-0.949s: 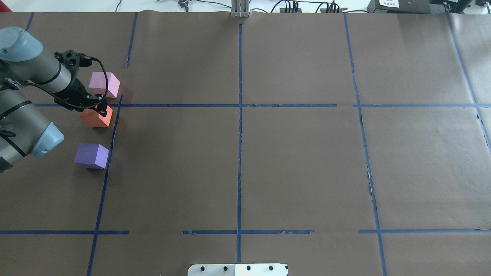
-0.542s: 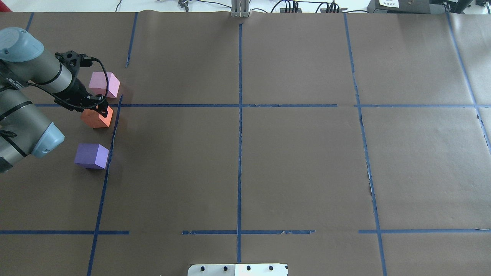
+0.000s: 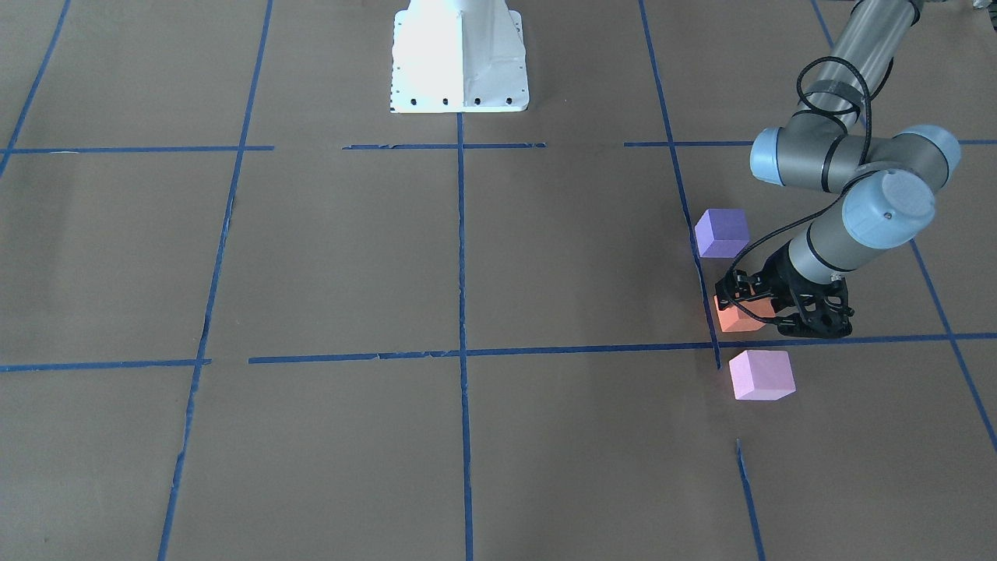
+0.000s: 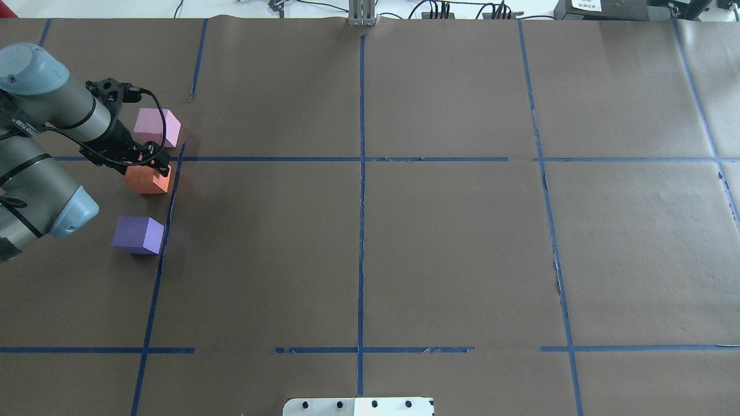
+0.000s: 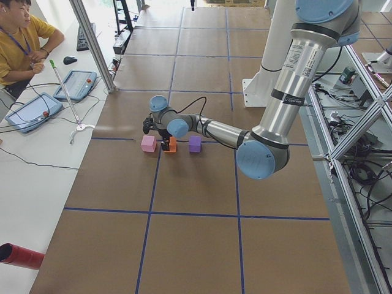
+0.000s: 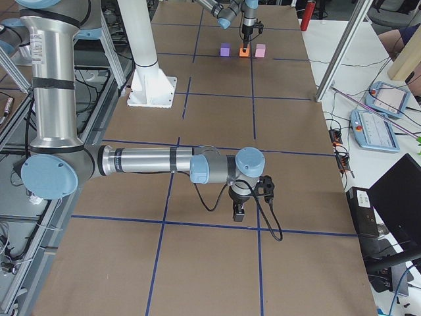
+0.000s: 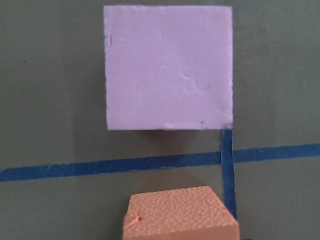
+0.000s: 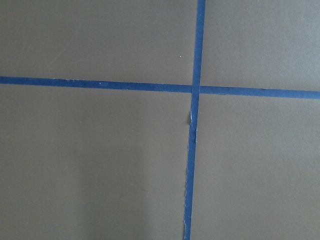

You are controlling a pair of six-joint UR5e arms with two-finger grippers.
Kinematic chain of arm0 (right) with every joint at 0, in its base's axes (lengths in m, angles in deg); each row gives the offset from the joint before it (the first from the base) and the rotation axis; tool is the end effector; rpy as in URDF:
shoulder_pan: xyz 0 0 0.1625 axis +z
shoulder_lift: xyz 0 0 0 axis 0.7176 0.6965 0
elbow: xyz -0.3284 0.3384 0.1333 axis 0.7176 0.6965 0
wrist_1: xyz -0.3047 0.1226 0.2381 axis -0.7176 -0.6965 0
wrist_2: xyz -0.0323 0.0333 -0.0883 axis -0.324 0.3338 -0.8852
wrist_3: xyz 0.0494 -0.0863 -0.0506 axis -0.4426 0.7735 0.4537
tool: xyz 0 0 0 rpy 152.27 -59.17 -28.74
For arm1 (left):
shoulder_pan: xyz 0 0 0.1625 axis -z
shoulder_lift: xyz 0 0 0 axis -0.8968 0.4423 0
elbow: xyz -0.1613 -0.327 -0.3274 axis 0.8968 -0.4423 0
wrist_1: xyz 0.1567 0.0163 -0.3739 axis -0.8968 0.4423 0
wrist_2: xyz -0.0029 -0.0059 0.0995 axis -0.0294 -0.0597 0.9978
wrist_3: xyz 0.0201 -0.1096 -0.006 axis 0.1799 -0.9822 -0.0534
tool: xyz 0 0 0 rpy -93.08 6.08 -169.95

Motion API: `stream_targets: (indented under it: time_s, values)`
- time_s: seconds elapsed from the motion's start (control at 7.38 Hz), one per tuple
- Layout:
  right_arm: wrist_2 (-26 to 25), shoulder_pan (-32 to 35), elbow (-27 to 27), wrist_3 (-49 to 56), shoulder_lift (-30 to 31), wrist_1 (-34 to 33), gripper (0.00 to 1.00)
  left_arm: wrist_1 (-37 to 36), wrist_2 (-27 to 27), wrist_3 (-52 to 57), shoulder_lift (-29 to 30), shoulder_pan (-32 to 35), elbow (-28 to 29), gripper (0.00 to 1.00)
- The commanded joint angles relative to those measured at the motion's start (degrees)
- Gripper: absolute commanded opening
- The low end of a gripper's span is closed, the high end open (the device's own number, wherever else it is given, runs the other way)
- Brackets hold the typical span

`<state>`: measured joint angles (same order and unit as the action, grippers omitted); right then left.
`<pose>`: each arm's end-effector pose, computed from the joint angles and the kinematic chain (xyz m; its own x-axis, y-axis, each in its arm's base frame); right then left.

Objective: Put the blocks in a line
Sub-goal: 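Lower the orange cube between the pink and purple cubes, then open the left gripper and lift it away from the cubes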

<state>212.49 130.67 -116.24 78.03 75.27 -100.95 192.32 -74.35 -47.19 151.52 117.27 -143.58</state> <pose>0.0107 -0.4795 0.7099 0.7023 -0.0384 0.7109 0.0526 0.9986 0.0020 0.3463 -0.5777 0.5598 0.6554 0.0798 -0.7511 -0.0618 0.9967 0.0519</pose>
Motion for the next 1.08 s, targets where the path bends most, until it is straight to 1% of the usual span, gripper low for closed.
stream_targets:
  time_s: [0.0,0.27,0.41,0.54,0.81,0.95]
  values:
    - [0.0,0.0,0.0,0.0,0.0,-0.02,1.0,0.2,0.24,0.23,-0.08,0.0,-0.82,1.0]
    - [0.0,0.0,0.0,0.0,0.0,0.07,1.0,0.2,0.68,0.58,-0.7,0.44,-2.84,1.0]
    - [0.0,0.0,0.0,0.0,0.0,0.07,1.0,-0.32,2.25,0.66,-1.05,0.88,-5.2,1.0]
    - [0.0,0.0,0.0,0.0,0.0,-0.02,1.0,-2.33,3.31,0.75,-1.14,2.36,-7.4,1.0]
    - [0.0,0.0,0.0,0.0,0.0,-0.02,1.0,-7.16,3.5,1.01,-1.31,3.77,-11.97,1.0]
    - [0.0,0.0,0.0,0.0,0.0,0.07,1.0,-7.18,3.41,1.28,-1.32,4.22,-11.99,1.0]
